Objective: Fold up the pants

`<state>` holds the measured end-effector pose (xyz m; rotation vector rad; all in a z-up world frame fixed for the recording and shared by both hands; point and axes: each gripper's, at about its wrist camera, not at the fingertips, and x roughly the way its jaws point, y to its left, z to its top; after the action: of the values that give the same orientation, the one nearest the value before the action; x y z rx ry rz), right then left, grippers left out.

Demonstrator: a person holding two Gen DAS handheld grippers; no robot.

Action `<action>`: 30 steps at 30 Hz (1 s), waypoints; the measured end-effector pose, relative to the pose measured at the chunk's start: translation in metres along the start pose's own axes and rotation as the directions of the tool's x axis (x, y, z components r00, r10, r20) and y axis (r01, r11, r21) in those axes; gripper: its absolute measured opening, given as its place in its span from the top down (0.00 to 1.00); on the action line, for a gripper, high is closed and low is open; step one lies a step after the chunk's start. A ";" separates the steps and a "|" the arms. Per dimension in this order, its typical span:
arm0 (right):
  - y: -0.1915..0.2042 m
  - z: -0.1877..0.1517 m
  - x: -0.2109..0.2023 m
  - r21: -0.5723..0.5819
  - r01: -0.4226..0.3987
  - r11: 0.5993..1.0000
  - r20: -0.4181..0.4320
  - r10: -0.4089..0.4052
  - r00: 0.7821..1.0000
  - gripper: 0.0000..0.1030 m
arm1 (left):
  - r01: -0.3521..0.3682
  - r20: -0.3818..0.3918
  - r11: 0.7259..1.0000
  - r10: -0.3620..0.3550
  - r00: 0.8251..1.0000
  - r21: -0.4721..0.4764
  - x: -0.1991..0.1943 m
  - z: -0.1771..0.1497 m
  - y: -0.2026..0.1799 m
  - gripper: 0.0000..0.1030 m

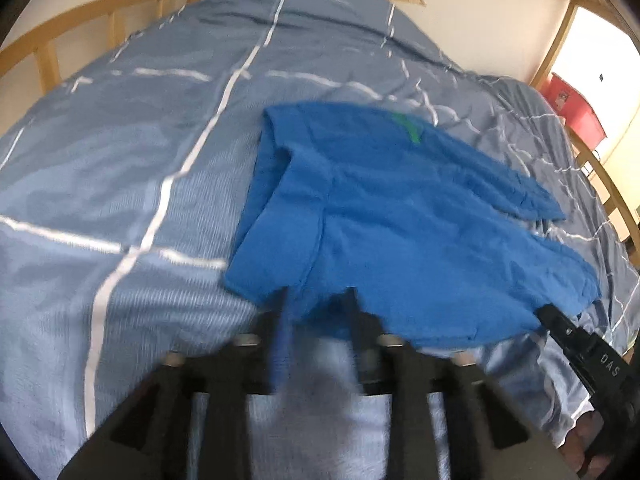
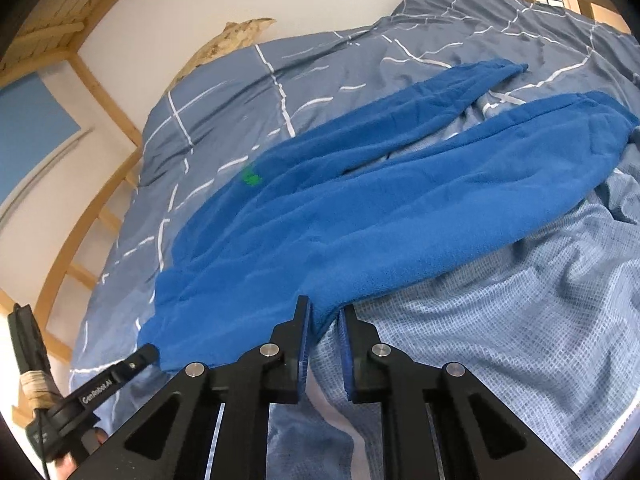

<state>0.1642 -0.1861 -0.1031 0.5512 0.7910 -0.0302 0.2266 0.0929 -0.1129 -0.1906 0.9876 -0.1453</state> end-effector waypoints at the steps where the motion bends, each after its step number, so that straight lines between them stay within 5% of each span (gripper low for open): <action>1: 0.000 -0.001 0.001 -0.002 0.003 1.000 -0.003 -0.003 1.000 0.86 | -0.005 -0.002 1.000 0.005 1.000 -0.015 0.000 -0.003 0.002 0.52; 12: 0.006 -0.007 0.010 -0.073 0.056 0.996 -0.013 -0.057 0.998 0.86 | 0.022 -0.017 0.994 -0.024 1.000 -0.111 0.023 0.003 0.013 0.48; 15: 0.005 -0.006 0.011 -0.076 0.057 0.995 -0.016 -0.059 0.998 0.86 | 0.029 -0.019 0.993 -0.032 0.999 -0.117 0.024 0.002 0.014 0.64; 19: 0.008 -0.003 0.004 -0.075 0.043 0.996 0.007 -0.043 0.999 0.87 | 0.067 0.021 0.990 -0.065 0.998 -0.124 0.009 0.001 0.011 0.70; 30: 0.038 0.082 -0.010 -0.151 -0.017 0.988 0.098 0.032 0.995 0.91 | 0.067 0.078 0.988 -0.056 0.995 -0.139 -0.026 0.072 -0.020 0.71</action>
<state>0.2202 -0.1943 -0.0316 0.4136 0.6821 0.0237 0.2715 0.0856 -0.0486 -0.3539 0.9190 -0.1238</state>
